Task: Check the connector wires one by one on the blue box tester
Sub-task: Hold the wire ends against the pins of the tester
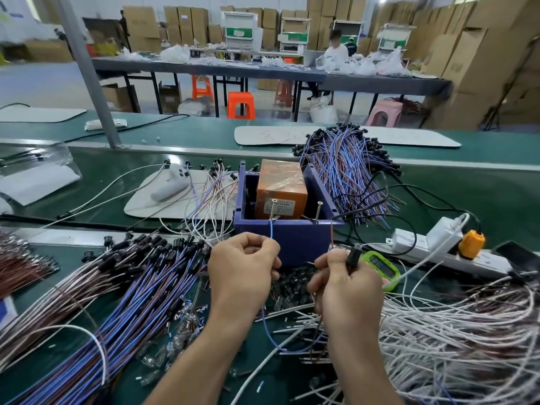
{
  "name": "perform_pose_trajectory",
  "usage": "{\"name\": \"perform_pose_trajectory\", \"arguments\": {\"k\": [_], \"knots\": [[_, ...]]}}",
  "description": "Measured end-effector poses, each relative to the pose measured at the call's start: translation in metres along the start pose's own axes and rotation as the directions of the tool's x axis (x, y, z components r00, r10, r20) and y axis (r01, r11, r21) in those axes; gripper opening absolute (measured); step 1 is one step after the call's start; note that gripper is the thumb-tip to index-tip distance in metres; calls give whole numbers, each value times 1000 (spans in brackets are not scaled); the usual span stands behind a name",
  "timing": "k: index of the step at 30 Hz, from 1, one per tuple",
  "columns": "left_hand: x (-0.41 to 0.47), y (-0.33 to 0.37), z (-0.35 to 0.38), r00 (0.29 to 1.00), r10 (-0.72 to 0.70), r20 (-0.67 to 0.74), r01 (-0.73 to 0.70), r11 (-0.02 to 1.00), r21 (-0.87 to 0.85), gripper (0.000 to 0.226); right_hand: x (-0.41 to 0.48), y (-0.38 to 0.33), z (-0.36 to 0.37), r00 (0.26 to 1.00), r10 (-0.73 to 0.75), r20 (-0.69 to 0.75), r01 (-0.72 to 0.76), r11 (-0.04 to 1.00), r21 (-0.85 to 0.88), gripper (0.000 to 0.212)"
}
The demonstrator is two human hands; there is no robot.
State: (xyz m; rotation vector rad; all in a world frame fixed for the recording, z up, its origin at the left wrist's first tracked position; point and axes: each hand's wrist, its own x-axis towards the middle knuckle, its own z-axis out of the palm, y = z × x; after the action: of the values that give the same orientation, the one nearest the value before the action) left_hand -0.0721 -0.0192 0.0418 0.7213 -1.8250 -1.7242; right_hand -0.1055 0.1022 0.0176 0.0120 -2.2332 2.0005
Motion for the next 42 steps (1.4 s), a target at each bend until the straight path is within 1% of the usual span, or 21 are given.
{"name": "perform_pose_trajectory", "arguments": {"k": [3,8,13,18,21,24,26,28,30,31,33,35,37,38,40,42], "knots": [[1,-1,0,1000,0,0,0,1000,5,21,1,-2,0,999,-36,18,36,999,-17,33],[2,-3,-1,1000,0,5,0,1000,14,21,5,-3,0,1000,-15,-19,15,1000,7,33],[2,-4,-1,1000,-4,16,4,1000,16,22,12,-3,4,1000,-22,-12,22,1000,4,32],[3,-2,-1,999,29,30,-29,1000,-3,26,13,-1,7,998,-21,57,20,1000,20,37],[3,-2,-1,999,37,34,-36,999,-8,28,13,-2,7,995,-6,102,1,999,49,33],[3,-2,-2,999,34,37,-34,999,1,30,11,-3,5,996,2,90,-9,997,75,32],[1,-1,-1,999,28,22,-28,1000,-13,28,6,-5,3,996,-2,90,-7,994,109,29],[-2,0,-1,999,35,-16,-35,999,-13,22,0,-7,2,992,-19,122,4,993,116,30],[-4,1,-2,999,50,-16,-50,999,16,22,-6,-9,2,986,-28,167,5,991,135,31],[-5,2,-2,999,46,18,-46,999,2,23,-7,-10,3,981,-20,194,-11,987,160,31],[-5,5,0,988,18,154,-6,997,-76,25,-9,-12,4,962,6,272,-72,969,235,34],[-5,8,0,947,-9,320,65,984,-165,27,-10,-15,5,932,34,362,-159,934,320,37],[-3,12,-2,897,-24,442,138,964,-226,23,-10,-20,4,899,59,434,-244,891,383,35],[-2,14,-5,877,-24,479,159,957,-243,26,-10,-23,2,881,61,469,-267,882,388,34],[0,20,-12,847,-19,530,162,961,-224,36,-10,-31,-3,842,63,536,-286,894,344,39],[-1,26,-15,841,-18,540,137,974,-182,30,-12,-39,-10,806,77,587,-280,923,263,45]]}}
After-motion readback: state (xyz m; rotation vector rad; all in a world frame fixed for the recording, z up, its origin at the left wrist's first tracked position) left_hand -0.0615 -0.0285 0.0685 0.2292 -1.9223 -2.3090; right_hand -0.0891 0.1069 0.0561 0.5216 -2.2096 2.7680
